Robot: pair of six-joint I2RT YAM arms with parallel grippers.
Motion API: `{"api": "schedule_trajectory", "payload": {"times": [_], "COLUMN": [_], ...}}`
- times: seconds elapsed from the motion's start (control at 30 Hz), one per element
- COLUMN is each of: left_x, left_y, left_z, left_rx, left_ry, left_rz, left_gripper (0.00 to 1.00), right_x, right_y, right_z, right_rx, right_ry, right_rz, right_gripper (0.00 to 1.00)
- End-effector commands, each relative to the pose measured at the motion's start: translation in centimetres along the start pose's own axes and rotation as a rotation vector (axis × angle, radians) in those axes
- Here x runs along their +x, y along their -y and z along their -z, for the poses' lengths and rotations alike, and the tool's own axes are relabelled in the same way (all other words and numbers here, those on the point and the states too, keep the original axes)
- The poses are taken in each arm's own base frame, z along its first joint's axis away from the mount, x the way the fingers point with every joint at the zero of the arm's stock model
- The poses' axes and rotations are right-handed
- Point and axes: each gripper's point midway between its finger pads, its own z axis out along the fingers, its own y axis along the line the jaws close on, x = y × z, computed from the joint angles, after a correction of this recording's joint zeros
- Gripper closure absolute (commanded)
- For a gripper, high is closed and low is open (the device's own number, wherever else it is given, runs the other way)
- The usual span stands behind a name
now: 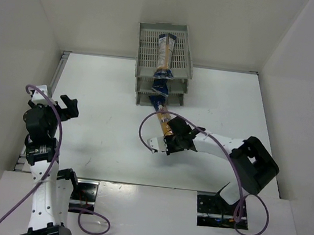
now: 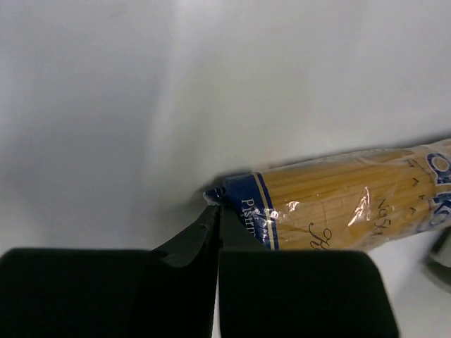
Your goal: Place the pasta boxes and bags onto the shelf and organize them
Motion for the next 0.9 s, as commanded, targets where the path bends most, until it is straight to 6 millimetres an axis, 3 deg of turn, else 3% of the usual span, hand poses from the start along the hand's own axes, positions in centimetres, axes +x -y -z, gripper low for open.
{"api": "schedule_trajectory", "payload": {"times": [0.0,0.03,0.07,0.1,0.17,0.2,0.3,0.33,0.4,0.43,0.47,0.5,0.53,0.57,0.6,0.63,0.67,0.7,0.73,0.77,0.83,0.87], "left_x": [-0.9,-0.7,-0.7,-0.7,-0.6,-0.6,-0.4,-0.4,-0.8,-0.8,-1.0,-1.2,-1.1,-1.0,-1.3,-1.2,-1.4,-1.4,-1.4,-1.4,-1.4,-1.4], "left_y": [0.0,0.0,-0.3,-0.3,-0.6,-0.6,-0.9,-1.1,-1.0,-1.0,-0.9,-0.8,-0.9,-0.9,-0.8,-0.7,-0.6,-0.6,-0.4,-0.4,-0.4,-0.4], "left_z": [-0.2,-0.3,-0.3,-0.3,-0.4,-0.4,-0.4,-0.4,-0.1,-0.1,0.0,0.2,0.1,0.1,0.1,0.1,0.2,0.2,0.2,0.2,0.2,0.2], "left_rx": [0.008,0.006,-0.003,-0.003,-0.014,-0.014,-0.025,-0.034,-0.032,-0.032,-0.030,-0.029,-0.028,-0.028,-0.027,-0.018,-0.016,-0.016,-0.007,-0.007,-0.007,-0.007], "left_ry": [0.040,0.031,0.033,0.033,0.027,0.027,0.019,0.021,0.029,0.029,0.038,0.046,0.048,0.048,0.057,0.055,0.063,0.063,0.062,0.062,0.062,0.062], "left_rz": [0.010,0.013,0.013,0.014,0.017,0.017,0.021,0.021,0.008,0.008,0.005,0.003,0.002,0.002,0.000,0.000,-0.003,-0.003,-0.003,0.006,0.006,0.006], "left_gripper": [0.01,0.01,0.01,0.01,0.01,0.01,0.01,0.01,0.01,0.01,0.01,0.01,0.01,0.01,0.01,0.01,0.01,0.01,0.01,0.01,0.01,0.01], "right_x": [1.5,0.8,1.0,-0.7,-2.3,-2.6,-1.0,-1.1,-2.0,-4.9,-6.2,-5.7,-7.8,-10.0,-9.7,-10.6,-13.3,-13.4,-13.8,-15.0,-14.9,-14.9], "right_y": [5.4,8.7,9.6,13.8,18.5,21.7,28.6,29.6,28.1,27.2,25.3,20.6,19.6,17.0,12.8,11.1,9.8,7.6,6.0,5.5,3.3,3.2], "right_z": [-1.7,-1.3,-2.2,-1.1,-0.8,-1.6,-2.3,-1.9,-2.4,-0.5,-0.2,-1.9,1.3,1.6,0.7,1.5,4.2,4.3,4.7,6.4,6.8,8.0], "right_rx": [0.182,0.267,0.278,0.365,0.489,0.565,0.776,0.804,0.696,0.691,0.655,0.567,0.586,0.546,0.465,0.442,0.455,0.412,0.374,0.374,0.283,0.294], "right_ry": [-0.088,-0.072,-0.062,-0.002,0.055,0.072,-0.037,-0.042,-0.006,0.053,0.064,0.040,0.096,0.132,0.138,0.167,0.250,0.264,0.276,0.323,0.333,0.340], "right_rz": [0.037,0.021,-0.078,-0.133,-0.238,-0.318,-0.377,-0.407,-0.421,-0.385,-0.333,-0.294,-0.248,-0.175,-0.150,-0.126,-0.101,-0.092,-0.090,-0.083,-0.073,-0.061], "right_gripper": [1.00,1.00,1.00,1.00,1.00,1.00,1.00,1.00,1.00,1.00,1.00,1.00,1.00,1.00,1.00,1.00,1.00,1.00,1.00,1.00,1.00,1.00]}}
